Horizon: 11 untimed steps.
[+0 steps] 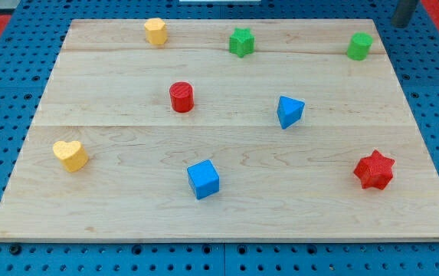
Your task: Push green circle parallel to right of green star
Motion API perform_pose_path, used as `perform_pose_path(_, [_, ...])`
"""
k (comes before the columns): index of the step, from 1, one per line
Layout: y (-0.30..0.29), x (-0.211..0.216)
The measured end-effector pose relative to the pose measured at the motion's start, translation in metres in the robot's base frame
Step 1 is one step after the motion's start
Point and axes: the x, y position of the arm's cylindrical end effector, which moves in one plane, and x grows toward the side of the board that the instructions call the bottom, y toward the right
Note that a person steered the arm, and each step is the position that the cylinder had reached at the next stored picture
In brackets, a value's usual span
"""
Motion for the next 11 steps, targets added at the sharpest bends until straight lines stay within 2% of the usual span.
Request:
perform_pose_path(1, [-0.01,0.0])
perform_pose_path(2, [-0.013,0.02])
perform_pose_path(3, [-0.028,0.093])
perform_pose_path(4, [-0.083,0.094])
perform_pose_path(6, [-0.059,0.074])
perform_pose_path(7, [-0.061,0.031])
perform_pose_path(8, [-0.087,0.017])
perform_pose_path(9, [-0.141,0.009])
perform_pose_path(11, [-0.12,0.011])
